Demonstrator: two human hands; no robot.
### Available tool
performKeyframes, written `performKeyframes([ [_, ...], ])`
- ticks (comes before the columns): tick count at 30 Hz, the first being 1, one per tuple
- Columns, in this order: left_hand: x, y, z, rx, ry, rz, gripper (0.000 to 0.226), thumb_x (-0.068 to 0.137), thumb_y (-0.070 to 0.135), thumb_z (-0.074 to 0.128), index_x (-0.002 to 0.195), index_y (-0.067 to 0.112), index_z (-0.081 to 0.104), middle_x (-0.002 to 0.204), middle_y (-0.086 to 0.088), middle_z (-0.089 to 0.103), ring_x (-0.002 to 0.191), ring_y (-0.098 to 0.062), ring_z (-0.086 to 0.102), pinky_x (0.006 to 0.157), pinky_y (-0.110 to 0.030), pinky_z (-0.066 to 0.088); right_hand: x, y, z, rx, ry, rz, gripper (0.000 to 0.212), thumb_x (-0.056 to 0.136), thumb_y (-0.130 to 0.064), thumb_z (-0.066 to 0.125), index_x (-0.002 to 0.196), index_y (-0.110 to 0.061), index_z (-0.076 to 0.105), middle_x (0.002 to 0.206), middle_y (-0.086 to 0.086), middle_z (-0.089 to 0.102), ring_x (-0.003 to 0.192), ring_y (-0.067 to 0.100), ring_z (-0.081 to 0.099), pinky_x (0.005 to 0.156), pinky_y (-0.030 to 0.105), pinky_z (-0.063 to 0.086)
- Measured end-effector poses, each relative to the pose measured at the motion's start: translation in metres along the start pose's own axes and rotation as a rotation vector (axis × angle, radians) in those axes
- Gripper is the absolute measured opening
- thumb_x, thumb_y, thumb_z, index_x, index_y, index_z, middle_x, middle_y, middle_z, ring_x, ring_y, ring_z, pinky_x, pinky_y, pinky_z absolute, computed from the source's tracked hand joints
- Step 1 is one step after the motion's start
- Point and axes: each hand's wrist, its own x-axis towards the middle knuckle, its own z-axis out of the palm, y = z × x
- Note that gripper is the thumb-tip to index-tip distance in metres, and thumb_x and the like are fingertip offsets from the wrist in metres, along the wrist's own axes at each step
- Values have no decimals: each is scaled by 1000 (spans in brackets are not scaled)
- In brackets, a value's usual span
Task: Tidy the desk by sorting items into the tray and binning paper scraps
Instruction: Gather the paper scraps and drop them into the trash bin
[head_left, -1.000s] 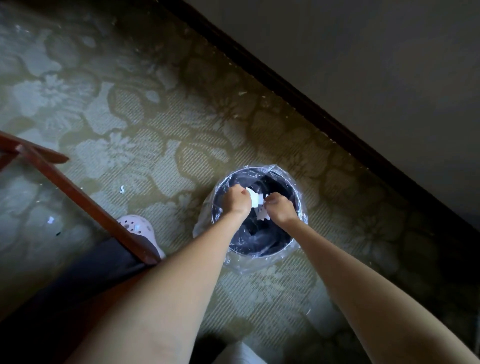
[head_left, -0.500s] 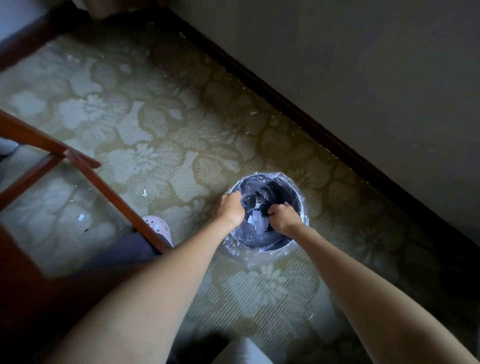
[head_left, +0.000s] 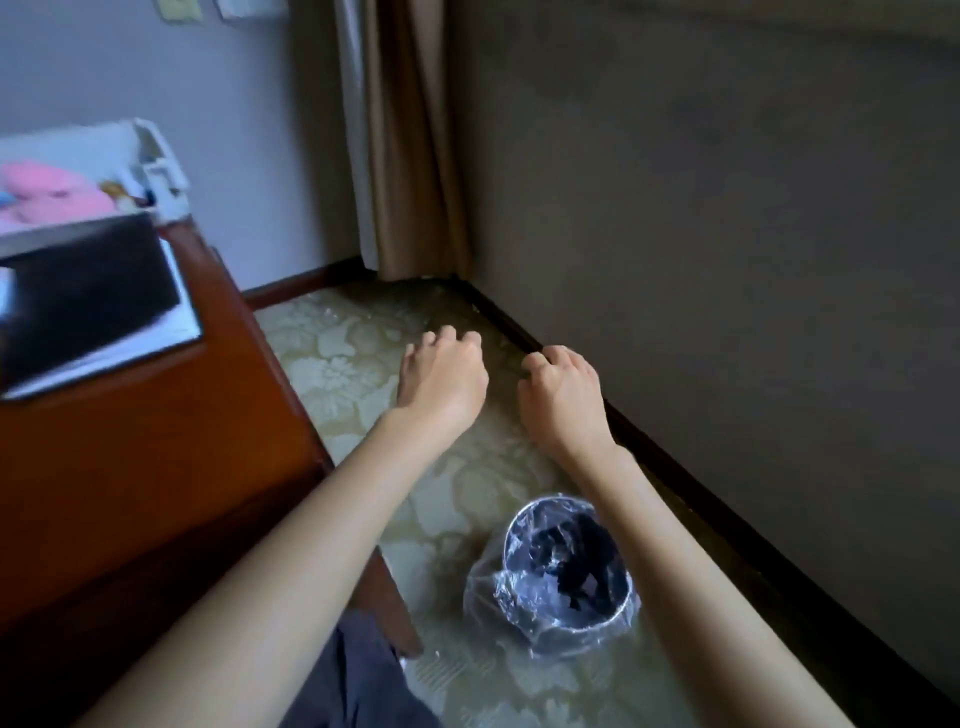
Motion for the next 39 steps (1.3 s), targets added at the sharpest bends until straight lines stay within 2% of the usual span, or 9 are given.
performKeyframes([
  [5,-57,-81,-80,86,201,-155,33,97,23,37,125,10,49,126,-16,53,118,-34,48,97,-42,37,-1,-107,-46,126,157,-232,23,86,-6,45,102,0,61,105,19,60,96,40,57,86,40,43],
  [8,-104,-138,-96,129,247,-322,33,97,21,36,126,9,48,125,-17,54,117,-35,49,97,-42,38,-17,-177,-49,203,118,-366,27,89,-6,42,110,-2,58,113,17,57,101,38,55,86,40,42],
  [13,-189,-226,-91,41,290,-657,47,98,16,35,144,12,25,140,-16,41,130,-33,37,105,-43,34,-58,-278,-31,364,-70,-567,18,91,-6,43,103,-2,56,112,16,57,99,35,56,74,35,43],
  [17,-227,-273,-81,-3,250,-809,52,100,20,32,148,17,14,155,-14,17,145,-31,9,115,-46,21,-74,-338,-15,423,-252,-682,32,96,-12,41,125,-5,50,134,13,48,120,31,47,97,37,43],
  [21,-233,-309,-75,-70,117,-814,49,102,31,19,150,26,10,159,-7,5,148,-25,-2,119,-48,7,-69,-382,8,339,-355,-748,49,100,-26,36,146,-17,24,157,10,16,145,30,14,118,44,22],
  [26,-237,-348,-80,-35,105,-788,46,102,30,16,146,22,26,157,-7,21,146,-24,14,119,-45,9,-52,-419,28,214,-514,-772,53,98,-49,23,148,-35,11,160,2,-4,147,27,-7,118,50,2],
  [31,-261,-380,-94,62,268,-919,47,102,30,20,145,14,30,154,-12,25,146,-26,13,119,-46,8,-49,-452,40,157,-538,-799,58,94,-59,23,144,-30,29,157,7,18,146,29,9,116,52,1],
  [34,-281,-400,-104,82,225,-1131,55,99,43,20,149,19,17,158,-15,7,146,-34,-7,114,-58,-3,-55,-470,42,228,-421,-799,60,93,-58,28,143,-26,30,153,11,25,144,31,13,117,52,7],
  [39,-302,-432,-97,-52,79,-1281,73,87,69,15,148,34,-5,156,-10,-21,141,-42,-20,110,-66,-5,-62,-485,50,180,-476,-893,64,88,-66,30,145,-39,18,159,4,-4,146,32,-6,116,54,0],
])
